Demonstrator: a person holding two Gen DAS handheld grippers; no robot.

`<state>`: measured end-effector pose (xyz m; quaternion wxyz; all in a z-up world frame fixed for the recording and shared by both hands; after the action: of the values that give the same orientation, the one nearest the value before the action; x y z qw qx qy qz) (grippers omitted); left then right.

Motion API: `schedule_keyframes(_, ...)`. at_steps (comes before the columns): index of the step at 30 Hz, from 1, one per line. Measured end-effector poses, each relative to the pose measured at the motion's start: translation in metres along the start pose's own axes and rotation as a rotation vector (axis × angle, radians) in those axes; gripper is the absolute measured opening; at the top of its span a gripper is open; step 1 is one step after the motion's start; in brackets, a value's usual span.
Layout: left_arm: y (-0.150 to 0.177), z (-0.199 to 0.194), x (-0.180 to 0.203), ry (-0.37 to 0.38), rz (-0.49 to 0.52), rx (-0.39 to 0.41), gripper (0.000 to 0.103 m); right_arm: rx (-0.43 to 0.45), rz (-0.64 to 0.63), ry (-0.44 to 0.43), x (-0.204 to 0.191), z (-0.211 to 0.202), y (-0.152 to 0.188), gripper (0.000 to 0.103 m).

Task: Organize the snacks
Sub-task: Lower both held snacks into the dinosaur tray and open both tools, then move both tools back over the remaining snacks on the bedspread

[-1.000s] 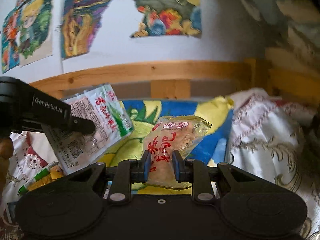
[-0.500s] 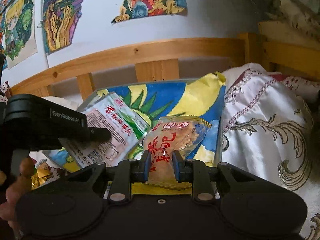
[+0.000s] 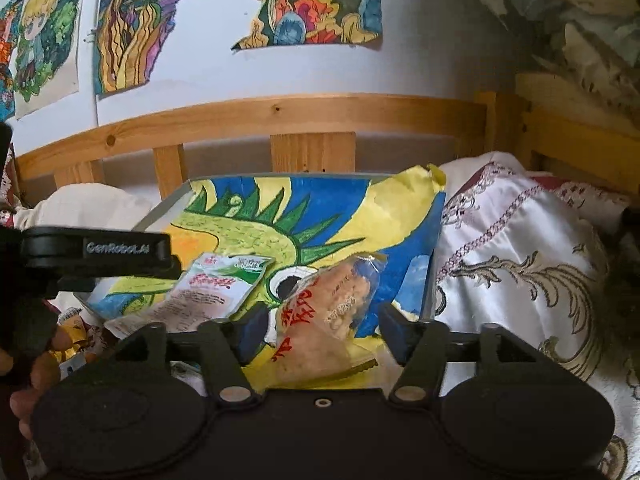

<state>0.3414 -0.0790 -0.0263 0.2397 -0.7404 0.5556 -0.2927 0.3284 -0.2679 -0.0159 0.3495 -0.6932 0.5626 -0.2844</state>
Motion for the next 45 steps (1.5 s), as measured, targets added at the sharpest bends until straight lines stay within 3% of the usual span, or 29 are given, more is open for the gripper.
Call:
schedule_keyframes(7, 0.014, -0.031, -0.024, -0.012, -0.019, 0.033, 0.102, 0.100, -0.030, 0.010, -0.009, -0.031, 0.002, 0.095)
schedule_keyframes(13, 0.029, -0.066, -0.042, -0.017, -0.015, 0.066, 0.102, 0.153, -0.007, 0.009, -0.012, -0.062, 0.009, 0.102)
schedule_keyframes(24, 0.066, -0.130, -0.072, 0.018, 0.011, 0.106, 0.102, 0.220, -0.003, 0.029, -0.033, -0.130, 0.030, 0.102)
schedule_keyframes(37, 0.113, -0.166, -0.104, 0.039, 0.012, 0.047, 0.102, 0.150, 0.015, 0.026, -0.056, -0.182, 0.076, 0.102)
schedule_keyframes(45, 0.140, -0.173, -0.111, 0.068, 0.116, -0.004, 0.102, 0.007, 0.065, 0.023, -0.064, -0.184, 0.093, 0.102)
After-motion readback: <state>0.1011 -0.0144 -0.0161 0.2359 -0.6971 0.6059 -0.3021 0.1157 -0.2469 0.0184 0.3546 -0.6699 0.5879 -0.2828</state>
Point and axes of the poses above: each gripper's, at about its wrist camera, not at the fingertips, and z roughly the way its jaws point, x to its right, y to its underside, the point moved 3 cm from there along z, roughly the way its jaws point, and after that the axes turned 9 degrees about -x, right-handed, at the moved point
